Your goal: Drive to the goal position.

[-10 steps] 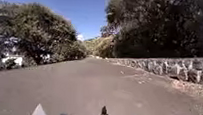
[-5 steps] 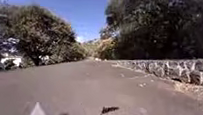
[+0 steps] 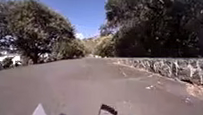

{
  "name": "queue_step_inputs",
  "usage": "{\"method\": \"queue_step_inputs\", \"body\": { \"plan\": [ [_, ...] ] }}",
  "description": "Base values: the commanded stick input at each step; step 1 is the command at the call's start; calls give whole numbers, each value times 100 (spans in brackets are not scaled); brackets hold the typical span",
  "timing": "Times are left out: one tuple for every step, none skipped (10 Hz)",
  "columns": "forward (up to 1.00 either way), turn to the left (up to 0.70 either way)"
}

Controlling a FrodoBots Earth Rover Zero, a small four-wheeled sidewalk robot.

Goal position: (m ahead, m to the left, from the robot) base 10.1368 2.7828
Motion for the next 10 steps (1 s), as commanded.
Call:
{"method": "queue_step_inputs", "body": {
  "plan": [
    [85, 0],
    [85, 0],
    [85, 0],
    [85, 0],
    [85, 0],
    [85, 0],
    [85, 0],
    [85, 0],
    [85, 0],
    [85, 0]
  ]
}}
